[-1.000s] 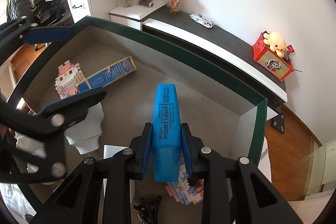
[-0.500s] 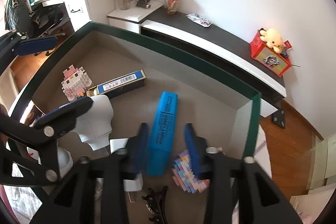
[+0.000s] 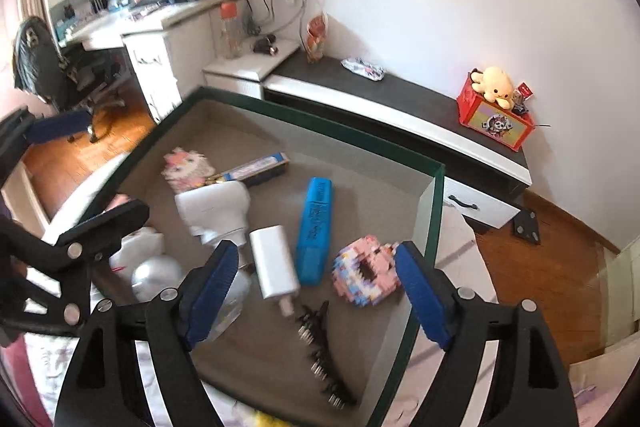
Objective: Organize rigid objects
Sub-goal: 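Open both tools to release the box and highlighter inside the pink box, then withdraw both tools from the pink box toward the remote and yellow highlighter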
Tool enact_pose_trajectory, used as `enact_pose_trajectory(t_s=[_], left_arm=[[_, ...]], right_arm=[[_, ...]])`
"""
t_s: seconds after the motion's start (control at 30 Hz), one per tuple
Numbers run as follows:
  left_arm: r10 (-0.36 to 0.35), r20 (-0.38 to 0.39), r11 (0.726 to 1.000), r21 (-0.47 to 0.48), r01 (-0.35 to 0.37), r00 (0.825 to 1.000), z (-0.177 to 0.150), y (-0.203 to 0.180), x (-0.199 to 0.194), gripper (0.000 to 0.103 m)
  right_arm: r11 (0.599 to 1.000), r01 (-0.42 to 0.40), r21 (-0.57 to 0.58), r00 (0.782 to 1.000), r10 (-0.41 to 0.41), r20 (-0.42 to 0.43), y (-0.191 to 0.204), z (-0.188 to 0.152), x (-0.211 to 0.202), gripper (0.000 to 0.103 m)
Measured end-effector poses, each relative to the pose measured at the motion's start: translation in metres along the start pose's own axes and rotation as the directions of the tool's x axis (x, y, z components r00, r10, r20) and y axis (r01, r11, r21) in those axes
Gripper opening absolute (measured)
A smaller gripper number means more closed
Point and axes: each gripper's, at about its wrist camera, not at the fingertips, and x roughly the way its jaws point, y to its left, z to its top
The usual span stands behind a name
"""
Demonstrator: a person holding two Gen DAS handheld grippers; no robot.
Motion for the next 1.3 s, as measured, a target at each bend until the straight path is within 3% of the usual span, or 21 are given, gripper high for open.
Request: enact_pose_trajectory(t_s=[0.33, 0.43, 0.47, 0.57, 0.73, 0.9, 1.1, 1.3], left_arm=[[0.050, 0.125, 0.998, -0.042, -0.045, 0.991, -0.055, -0.002, -0.104, 0.103], [0.050, 0.138, 0.998, -0.045, -0.044, 0.989, -0.073, -0.009, -0.125, 0.103], [0.051, 0.138, 0.998, -0.038, -0.046, 0.989, -0.082, -0.013, -0.132, 0.103], [0.017, 0.123, 1.000, -0.015, -0.015, 0.992, -0.106, -0.028, -0.145, 0.103], [-0.034, 0.081, 0.998, -0.046, 0.038, 0.996, -0.144, -0.052, -0.156, 0.103], [-0.077, 0.012, 0.994, -0.076, 0.077, 0.997, -0.181, -0.073, -0.150, 0.103], [-0.056, -0.088, 0.995, -0.093, 0.048, 0.995, -0.217, -0.076, -0.136, 0.103], [-0.060, -0.107, 0.993, -0.105, 0.049, 0.992, -0.233, -0.068, -0.136, 0.103]], right_arm=[[0.999, -0.031, 0.018, 0.991, 0.028, 0.134, 0.018, -0.058, -0.094, 0.086], [0.999, -0.023, 0.040, 0.986, 0.016, 0.164, 0.017, -0.082, -0.114, 0.095], [0.998, -0.023, 0.052, 0.984, 0.014, 0.175, 0.017, -0.093, -0.121, 0.103], [0.997, -0.009, 0.073, 0.980, -0.006, 0.199, 0.017, -0.119, -0.134, 0.103], [0.992, -0.011, 0.127, 0.984, -0.012, 0.177, 0.011, -0.166, -0.135, 0.103], [0.988, 0.066, 0.138, 0.992, -0.080, 0.099, 0.021, -0.207, -0.107, 0.103], [0.991, 0.088, 0.099, 0.996, -0.090, 0.015, 0.046, -0.251, -0.081, 0.103], [0.988, 0.100, 0.116, 0.995, -0.101, 0.003, 0.057, -0.268, -0.084, 0.103]])
